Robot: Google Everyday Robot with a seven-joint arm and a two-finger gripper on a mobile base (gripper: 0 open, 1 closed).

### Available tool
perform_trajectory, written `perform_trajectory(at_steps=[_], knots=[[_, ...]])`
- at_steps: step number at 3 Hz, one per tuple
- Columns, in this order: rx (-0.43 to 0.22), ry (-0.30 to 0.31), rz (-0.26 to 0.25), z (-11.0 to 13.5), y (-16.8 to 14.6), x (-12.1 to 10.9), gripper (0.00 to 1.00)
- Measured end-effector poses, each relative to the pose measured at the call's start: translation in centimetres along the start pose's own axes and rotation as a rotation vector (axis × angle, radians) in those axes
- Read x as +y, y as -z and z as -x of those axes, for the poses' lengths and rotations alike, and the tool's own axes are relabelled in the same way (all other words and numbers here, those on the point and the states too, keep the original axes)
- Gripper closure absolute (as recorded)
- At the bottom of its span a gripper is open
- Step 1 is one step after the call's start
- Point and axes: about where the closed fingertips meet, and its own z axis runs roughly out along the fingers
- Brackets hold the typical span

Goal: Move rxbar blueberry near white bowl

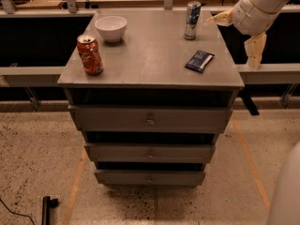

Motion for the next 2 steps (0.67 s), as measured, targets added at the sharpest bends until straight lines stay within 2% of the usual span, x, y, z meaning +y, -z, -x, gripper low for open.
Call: perform_trajectory(at_steps=[1, 2], knots=[[-0.019, 0.141, 0.020, -0.2, -1.8, -1.7, 0.00], [-0.021, 0.227, 0.072, -0.7, -3.9, -2.4, 0.00]])
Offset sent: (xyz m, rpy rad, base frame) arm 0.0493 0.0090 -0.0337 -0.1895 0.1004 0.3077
